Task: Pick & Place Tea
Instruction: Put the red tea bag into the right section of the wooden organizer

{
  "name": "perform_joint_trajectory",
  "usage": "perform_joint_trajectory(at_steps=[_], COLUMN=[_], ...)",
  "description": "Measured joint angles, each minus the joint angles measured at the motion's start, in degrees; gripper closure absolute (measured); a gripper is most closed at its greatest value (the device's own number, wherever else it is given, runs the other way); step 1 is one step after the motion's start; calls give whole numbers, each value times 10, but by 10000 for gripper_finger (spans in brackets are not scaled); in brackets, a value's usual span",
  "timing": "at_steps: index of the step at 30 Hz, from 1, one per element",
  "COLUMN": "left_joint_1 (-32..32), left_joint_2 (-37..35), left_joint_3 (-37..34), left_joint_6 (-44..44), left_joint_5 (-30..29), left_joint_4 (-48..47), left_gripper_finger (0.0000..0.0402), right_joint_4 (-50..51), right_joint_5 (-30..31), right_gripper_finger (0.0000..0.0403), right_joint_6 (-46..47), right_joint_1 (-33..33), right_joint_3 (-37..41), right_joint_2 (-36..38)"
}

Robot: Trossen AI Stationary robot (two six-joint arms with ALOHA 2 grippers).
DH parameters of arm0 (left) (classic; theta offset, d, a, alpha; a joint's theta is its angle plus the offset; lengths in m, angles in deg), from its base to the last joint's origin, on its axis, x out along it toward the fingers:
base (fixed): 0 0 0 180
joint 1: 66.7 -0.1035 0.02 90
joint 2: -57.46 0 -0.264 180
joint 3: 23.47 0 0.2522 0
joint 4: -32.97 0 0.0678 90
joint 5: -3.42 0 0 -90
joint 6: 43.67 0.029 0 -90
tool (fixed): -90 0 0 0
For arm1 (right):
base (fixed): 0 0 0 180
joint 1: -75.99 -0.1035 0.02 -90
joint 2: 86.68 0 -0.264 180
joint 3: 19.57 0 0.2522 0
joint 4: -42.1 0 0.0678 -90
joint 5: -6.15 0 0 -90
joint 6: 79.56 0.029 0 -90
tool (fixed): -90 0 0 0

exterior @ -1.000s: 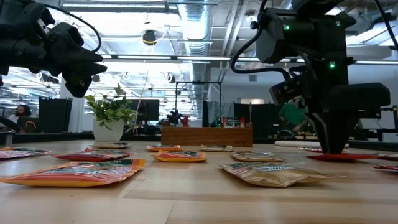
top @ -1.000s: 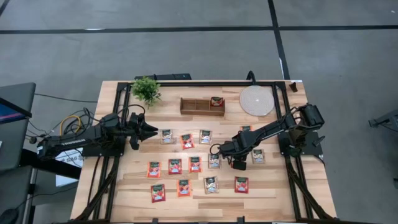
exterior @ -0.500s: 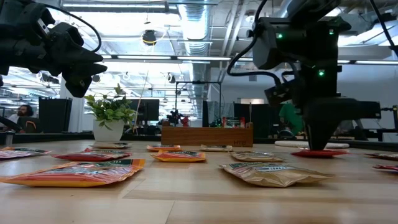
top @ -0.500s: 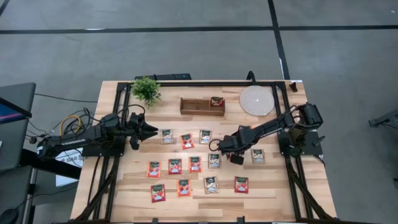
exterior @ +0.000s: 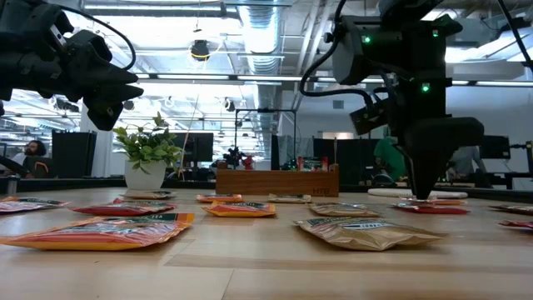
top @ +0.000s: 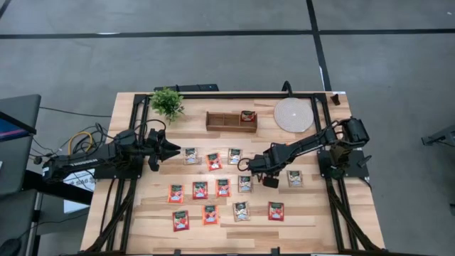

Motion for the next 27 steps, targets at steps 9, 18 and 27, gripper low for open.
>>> perform_joint_trajectory(at_steps=[9,18,27], left_joint_1=[0,0,0], left_joint_2=[0,0,0], left_joint_3=[0,0,0], left_joint_6=[0,0,0], left_joint_5=[0,0,0], left_joint_4=[0,0,0], left_gripper_finger=[296,296,296], right_joint_4=[-3,-51,-55], right_joint_5=[0,-25,-30], right_gripper_finger=[270,270,292], right_joint_6=[-25,-40,-36], right_joint_1=[0,14,16], right_joint_3=[0,26,31], right_joint_2=[0,-1,-1])
